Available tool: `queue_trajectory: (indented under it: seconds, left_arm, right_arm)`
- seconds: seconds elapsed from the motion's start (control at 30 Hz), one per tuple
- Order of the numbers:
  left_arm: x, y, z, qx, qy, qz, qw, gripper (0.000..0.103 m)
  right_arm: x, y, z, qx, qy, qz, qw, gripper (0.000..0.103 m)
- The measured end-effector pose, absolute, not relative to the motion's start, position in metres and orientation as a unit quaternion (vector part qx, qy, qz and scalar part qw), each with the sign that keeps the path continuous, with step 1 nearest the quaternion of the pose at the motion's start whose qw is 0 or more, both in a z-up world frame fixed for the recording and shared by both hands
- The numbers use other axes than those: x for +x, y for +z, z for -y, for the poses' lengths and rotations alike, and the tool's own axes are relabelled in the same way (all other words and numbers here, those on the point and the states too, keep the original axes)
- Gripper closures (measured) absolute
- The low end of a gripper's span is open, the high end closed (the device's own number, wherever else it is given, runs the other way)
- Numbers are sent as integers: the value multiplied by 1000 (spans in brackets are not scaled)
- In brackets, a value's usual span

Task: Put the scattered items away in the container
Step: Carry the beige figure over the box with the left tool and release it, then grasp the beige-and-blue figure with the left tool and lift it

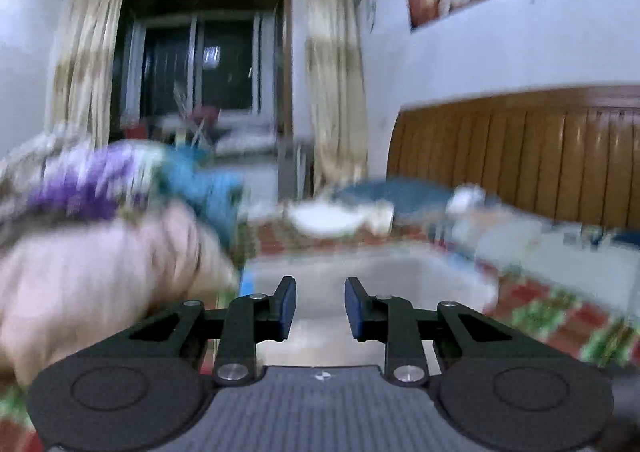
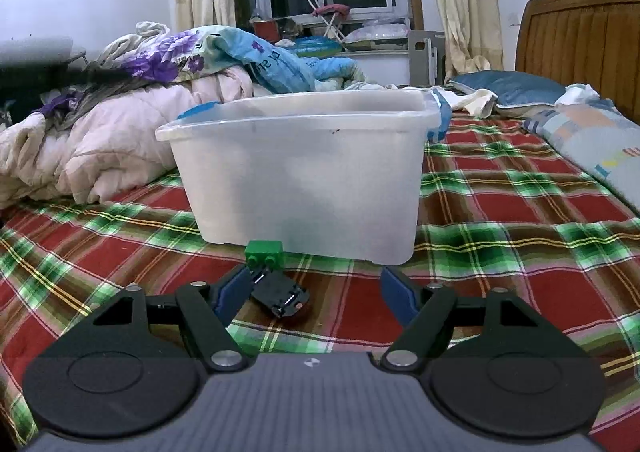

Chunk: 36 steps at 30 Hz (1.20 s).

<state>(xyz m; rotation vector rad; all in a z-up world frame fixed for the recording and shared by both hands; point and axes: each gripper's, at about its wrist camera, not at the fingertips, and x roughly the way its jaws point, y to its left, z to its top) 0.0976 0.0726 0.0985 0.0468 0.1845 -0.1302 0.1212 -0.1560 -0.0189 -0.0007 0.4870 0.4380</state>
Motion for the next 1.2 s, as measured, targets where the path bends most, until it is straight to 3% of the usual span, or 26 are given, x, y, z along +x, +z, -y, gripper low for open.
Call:
queue_trajectory:
  seconds: [0.1,0.17,0.23,0.37,0.47,0.57,0.67,0.73,0.9,1.1,1.13,1.2]
  left_arm:
    - [117,127,-66,41,-56,-80,994,59]
    - [117,124,-70,23,-61,-97,993,14]
    - [99,96,-74,16,-44,-106,993,7]
    - [71,14,-64,86,-20,-178,980,7]
    - [59,-18,-57,86,-11,-202,975,7]
    - [67,-32,-48,71,23,-253,965,7]
    - [87,-43,-34,119,59,-330,935,8]
    - [90,-48,-35,113,55,-341,932,10]
    - [91,-52,-65,-24,4,-368,930,10]
    - [89,-54,-58,11,24,-367,930,10]
    - [89,-55,-58,10,26,-367,930,12]
    - [90,-52,-57,11,22,-355,934,37]
  right_arm:
    - [122,-21,158,2,217,-244,945,28]
    - [120,-23,162,7,215,-246,945,28]
    - [119,-28,165,17,216,-253,943,28]
    - [117,-43,163,21,219,-276,936,28]
    - [112,-46,156,18,223,-281,933,28]
    - [106,-44,151,14,227,-279,933,28]
    - [102,-41,148,6,227,-275,934,28]
    - [101,-40,147,4,226,-275,935,28]
    - [98,-42,147,2,225,-277,934,28]
    - [96,-50,146,2,226,-289,930,28]
    - [96,-51,146,3,224,-289,931,28]
    - [97,-52,146,7,222,-288,931,28]
